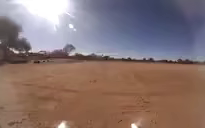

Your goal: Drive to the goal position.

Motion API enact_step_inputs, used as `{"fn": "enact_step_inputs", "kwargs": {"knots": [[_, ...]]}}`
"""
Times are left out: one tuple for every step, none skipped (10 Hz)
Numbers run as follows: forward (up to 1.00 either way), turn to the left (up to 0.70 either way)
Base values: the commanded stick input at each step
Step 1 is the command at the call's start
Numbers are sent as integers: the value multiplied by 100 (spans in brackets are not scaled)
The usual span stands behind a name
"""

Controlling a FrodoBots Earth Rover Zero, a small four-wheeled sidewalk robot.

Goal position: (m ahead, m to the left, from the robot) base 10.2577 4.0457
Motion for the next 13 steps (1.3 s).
{"fn": "enact_step_inputs", "kwargs": {"knots": [[50, 0], [50, 0], [50, 0], [50, 0], [50, 0], [50, 0], [50, 0], [50, 0], [50, 0], [50, 0], [50, 0], [50, 0], [50, 0]]}}
